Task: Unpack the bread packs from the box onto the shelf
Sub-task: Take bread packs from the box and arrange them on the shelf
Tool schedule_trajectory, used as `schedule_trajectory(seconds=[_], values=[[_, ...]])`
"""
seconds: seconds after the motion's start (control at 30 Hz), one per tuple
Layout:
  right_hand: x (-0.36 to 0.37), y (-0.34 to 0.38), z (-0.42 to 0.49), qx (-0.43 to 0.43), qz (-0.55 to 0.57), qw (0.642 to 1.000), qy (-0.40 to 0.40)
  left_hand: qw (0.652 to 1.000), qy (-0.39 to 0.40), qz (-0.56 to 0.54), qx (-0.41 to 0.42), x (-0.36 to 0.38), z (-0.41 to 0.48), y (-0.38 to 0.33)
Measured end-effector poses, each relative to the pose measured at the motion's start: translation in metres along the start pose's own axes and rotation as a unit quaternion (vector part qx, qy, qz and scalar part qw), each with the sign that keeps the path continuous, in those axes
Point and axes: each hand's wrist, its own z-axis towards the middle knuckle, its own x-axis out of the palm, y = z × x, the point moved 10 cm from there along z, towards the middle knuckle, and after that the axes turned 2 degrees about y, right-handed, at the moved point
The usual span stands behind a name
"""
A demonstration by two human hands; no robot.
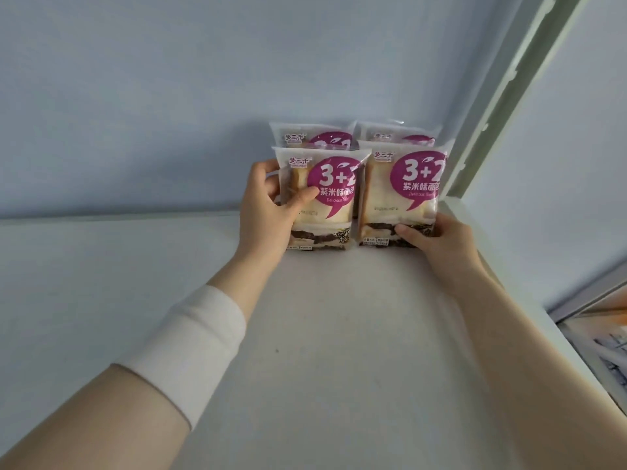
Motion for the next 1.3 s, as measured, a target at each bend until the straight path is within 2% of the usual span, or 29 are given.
schedule_trajectory(seconds=[0.17, 0.37, 0.43, 0.5, 0.6, 0.73, 0.9, 1.03, 1.17, 1.3], values=[[-0.002, 0.000, 0.003, 0.007, -0.054, 0.997, -0.054, 0.988, -0.042, 0.141, 0.042, -0.003, 0.000, -0.011], [-0.008, 0.017, -0.030, 0.028, -0.128, 0.985, -0.112, 0.989, -0.032, 0.146, -0.005, -0.010, -0.010, -0.018], [-0.010, 0.028, -0.058, 0.022, -0.190, 0.975, -0.113, 0.976, -0.049, 0.209, 0.030, -0.021, -0.028, -0.035], [-0.007, 0.042, -0.094, 0.010, -0.284, 0.954, -0.099, 0.945, -0.021, 0.312, 0.095, -0.022, -0.055, -0.058], [-0.007, 0.057, -0.157, -0.002, -0.397, 0.914, -0.085, 0.854, 0.119, 0.475, 0.177, 0.001, -0.110, -0.076], [-0.018, 0.058, -0.257, 0.013, -0.461, 0.884, -0.080, 0.764, 0.274, 0.540, 0.225, 0.025, -0.207, -0.090], [-0.062, 0.039, -0.382, 0.064, -0.505, 0.857, -0.082, 0.697, 0.375, 0.539, 0.289, 0.052, -0.334, -0.120], [-0.121, 0.008, -0.482, 0.097, -0.518, 0.841, -0.121, 0.672, 0.415, 0.487, 0.371, 0.089, -0.438, -0.148], [-0.197, -0.069, -0.587, 0.217, -0.535, 0.808, -0.120, 0.637, 0.476, 0.464, 0.391, 0.149, -0.552, -0.139], [-0.262, -0.157, -0.688, 0.343, -0.522, 0.771, -0.121, 0.568, 0.554, 0.477, 0.377, 0.208, -0.663, -0.092]])
